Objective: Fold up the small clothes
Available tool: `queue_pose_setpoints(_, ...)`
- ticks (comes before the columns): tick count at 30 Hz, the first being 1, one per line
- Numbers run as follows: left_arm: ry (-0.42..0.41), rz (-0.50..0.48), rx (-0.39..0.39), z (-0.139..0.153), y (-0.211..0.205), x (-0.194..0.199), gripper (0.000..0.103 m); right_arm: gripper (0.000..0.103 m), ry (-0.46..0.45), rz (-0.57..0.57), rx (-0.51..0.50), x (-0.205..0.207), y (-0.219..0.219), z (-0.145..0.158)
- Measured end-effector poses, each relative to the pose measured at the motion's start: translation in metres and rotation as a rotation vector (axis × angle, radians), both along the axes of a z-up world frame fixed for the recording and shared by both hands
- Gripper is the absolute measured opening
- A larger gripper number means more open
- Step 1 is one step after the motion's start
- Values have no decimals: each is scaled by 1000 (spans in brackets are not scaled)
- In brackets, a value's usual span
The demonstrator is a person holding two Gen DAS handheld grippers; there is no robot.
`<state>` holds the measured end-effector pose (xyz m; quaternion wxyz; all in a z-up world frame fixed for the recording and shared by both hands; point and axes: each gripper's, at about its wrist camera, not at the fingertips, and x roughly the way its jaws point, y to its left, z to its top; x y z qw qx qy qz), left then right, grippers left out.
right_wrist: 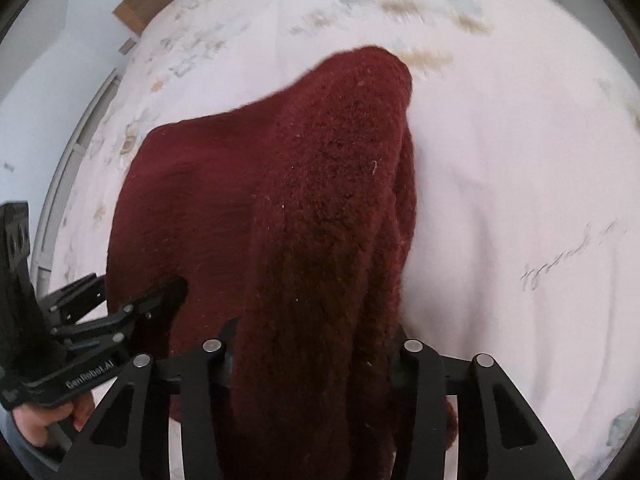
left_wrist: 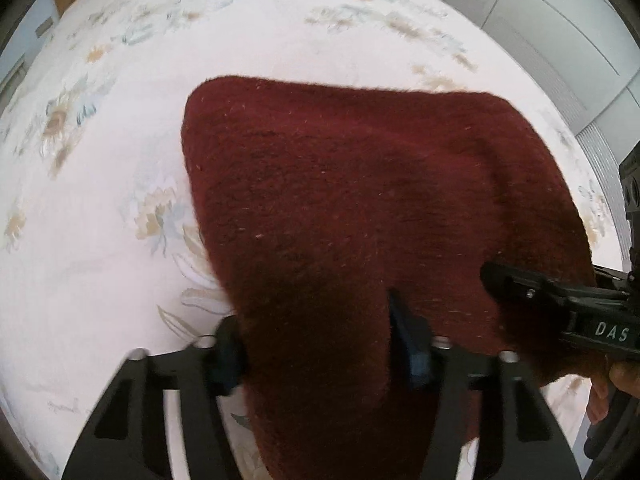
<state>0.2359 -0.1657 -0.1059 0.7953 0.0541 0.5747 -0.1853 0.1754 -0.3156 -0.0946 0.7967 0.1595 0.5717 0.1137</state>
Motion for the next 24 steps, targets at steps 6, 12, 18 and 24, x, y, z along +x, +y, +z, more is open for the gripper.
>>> queue_pose_setpoints(6, -38, -11, -103, 45, 38, -6, 43, 45, -87, 46, 43, -7, 27, 55)
queue_pose_setpoints(12, -135, 2, -119, 97, 99, -13, 43, 46, -133, 101, 55, -3, 85, 77)
queue_pose_setpoints(18, -123, 75, -102, 91, 162, -18, 43, 46, -65, 146, 29, 2, 135, 42)
queue_pose_setpoints(24, -13, 137, -97, 30, 182, -26, 44, 52, 9, 132, 4, -6, 145, -12)
